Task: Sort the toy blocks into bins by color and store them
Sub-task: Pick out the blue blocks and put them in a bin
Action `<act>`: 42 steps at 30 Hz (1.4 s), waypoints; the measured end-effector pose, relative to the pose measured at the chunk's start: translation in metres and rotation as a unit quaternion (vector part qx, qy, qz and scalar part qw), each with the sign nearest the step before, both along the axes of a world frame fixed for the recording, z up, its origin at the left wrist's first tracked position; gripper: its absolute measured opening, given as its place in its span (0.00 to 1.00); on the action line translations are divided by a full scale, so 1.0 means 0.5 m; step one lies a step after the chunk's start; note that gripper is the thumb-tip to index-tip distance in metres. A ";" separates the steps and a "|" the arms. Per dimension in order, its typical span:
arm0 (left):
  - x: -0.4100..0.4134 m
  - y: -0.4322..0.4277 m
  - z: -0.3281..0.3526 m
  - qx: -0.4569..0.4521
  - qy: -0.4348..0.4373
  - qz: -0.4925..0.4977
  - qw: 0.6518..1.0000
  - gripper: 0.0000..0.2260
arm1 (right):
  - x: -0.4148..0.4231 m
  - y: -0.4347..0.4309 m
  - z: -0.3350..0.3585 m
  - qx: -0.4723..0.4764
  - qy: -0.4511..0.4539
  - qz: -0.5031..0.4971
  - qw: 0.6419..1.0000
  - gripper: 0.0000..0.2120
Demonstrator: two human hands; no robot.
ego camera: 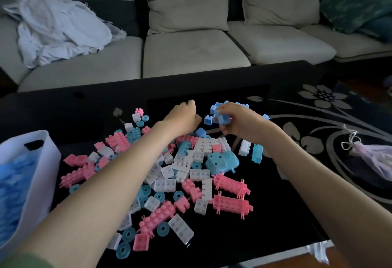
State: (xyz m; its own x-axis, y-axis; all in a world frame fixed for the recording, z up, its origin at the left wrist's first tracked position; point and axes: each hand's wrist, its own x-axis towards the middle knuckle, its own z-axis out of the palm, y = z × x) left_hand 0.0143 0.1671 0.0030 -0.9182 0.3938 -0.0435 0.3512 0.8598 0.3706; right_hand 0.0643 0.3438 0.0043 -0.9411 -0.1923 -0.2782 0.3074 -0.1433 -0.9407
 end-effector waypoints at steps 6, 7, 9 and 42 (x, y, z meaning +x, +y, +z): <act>-0.002 -0.020 -0.010 -0.037 -0.051 -0.021 0.998 0.07 | -0.026 0.001 -0.007 -0.008 -0.048 -0.060 0.997 0.08; -0.004 -0.023 -0.011 -0.035 -0.053 -0.028 0.998 0.08 | -0.032 -0.005 -0.014 0.061 -0.024 -0.085 0.994 0.08; -0.006 -0.023 -0.012 -0.029 -0.062 -0.035 0.997 0.07 | -0.047 -0.019 -0.031 0.245 0.066 -0.114 0.961 0.06; 0.232 -0.458 0.143 -0.072 0.049 0.157 0.984 0.05 | 0.077 -0.451 0.118 0.473 0.371 0.186 0.777 0.12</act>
